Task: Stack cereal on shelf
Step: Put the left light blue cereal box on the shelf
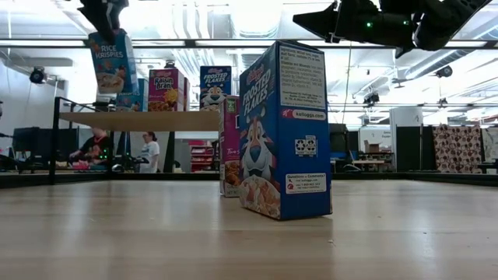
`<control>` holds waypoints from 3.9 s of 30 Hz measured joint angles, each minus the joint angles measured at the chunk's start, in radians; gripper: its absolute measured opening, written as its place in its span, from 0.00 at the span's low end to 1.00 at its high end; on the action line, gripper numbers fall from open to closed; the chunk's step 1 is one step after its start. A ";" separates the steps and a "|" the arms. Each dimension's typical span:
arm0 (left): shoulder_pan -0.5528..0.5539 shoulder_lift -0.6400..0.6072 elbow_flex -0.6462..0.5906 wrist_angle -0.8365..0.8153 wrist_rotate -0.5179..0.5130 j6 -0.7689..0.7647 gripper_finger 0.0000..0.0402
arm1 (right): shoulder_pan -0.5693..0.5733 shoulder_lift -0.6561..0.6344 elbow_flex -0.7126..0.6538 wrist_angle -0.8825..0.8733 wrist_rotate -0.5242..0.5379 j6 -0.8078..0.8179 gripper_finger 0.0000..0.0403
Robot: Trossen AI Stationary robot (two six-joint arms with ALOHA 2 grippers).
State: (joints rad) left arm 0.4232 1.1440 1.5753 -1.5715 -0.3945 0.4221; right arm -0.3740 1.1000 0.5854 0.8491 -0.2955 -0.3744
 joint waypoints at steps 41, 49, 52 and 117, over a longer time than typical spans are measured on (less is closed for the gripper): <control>0.351 0.151 -0.001 0.069 0.224 0.274 0.31 | 0.000 0.000 0.000 -0.037 0.000 0.061 0.03; 0.351 0.151 -0.001 0.069 0.206 0.274 0.41 | 0.000 0.000 0.000 -0.040 0.000 0.069 0.03; 0.351 0.152 -0.001 0.071 0.169 0.273 0.45 | 0.000 0.000 0.000 -0.041 0.000 0.069 0.03; 0.146 -0.148 -0.513 0.386 -0.052 -0.406 0.00 | 0.000 0.000 0.003 -0.038 0.008 0.031 0.03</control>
State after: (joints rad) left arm 0.5694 0.9962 1.0626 -1.1858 -0.4469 0.0158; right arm -0.3737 1.1000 0.5884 0.8112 -0.2878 -0.3439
